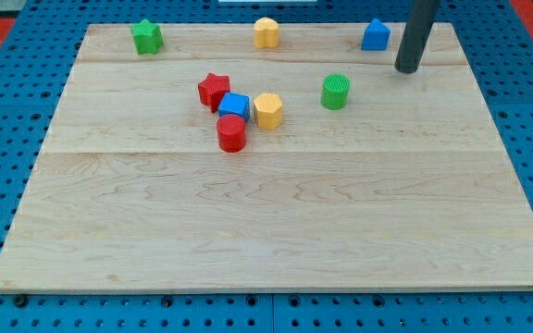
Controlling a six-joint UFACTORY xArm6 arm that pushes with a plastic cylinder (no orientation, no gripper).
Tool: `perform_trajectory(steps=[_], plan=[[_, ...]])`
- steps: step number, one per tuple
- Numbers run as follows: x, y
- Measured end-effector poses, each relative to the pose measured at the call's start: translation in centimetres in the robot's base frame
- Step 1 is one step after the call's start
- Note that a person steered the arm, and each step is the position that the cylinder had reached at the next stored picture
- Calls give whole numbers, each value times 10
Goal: Push the yellow hexagon along with the cube to the left center of the board
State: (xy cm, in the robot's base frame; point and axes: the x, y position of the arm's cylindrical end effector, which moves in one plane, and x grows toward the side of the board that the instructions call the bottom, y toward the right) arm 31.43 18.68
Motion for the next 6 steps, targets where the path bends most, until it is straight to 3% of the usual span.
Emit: perform_trajectory(steps=[1, 2, 3, 4, 6], plan=[[26, -40], [25, -119], [24, -120], [66, -122], [52, -297]])
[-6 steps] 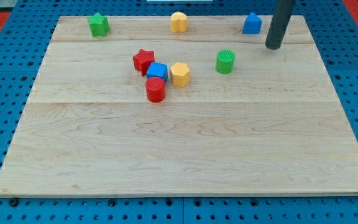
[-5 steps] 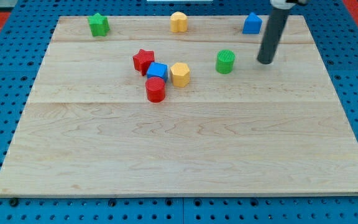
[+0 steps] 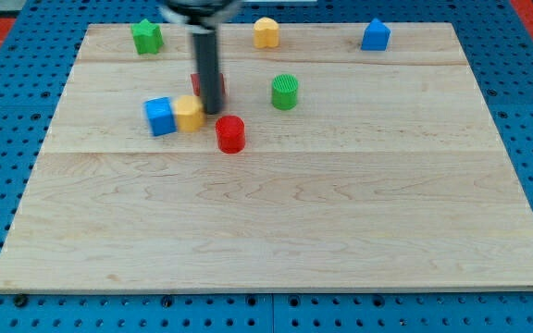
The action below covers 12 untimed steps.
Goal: Push the yellow hexagon along with the cube to the left center of the board
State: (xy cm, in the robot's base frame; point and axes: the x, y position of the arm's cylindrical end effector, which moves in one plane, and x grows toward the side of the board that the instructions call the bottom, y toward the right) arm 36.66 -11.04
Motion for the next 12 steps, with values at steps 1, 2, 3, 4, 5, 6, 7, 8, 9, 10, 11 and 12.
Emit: perform_trajectory(steps=[1, 2, 3, 4, 5, 6, 7, 8, 9, 10, 11, 12], plan=[[5, -58], [-3, -62], [25, 10], [30, -58], [26, -76], [7, -76], [-12, -76], [-28, -76], [-57, -76], [-64, -74], [-61, -63], [-53, -35]])
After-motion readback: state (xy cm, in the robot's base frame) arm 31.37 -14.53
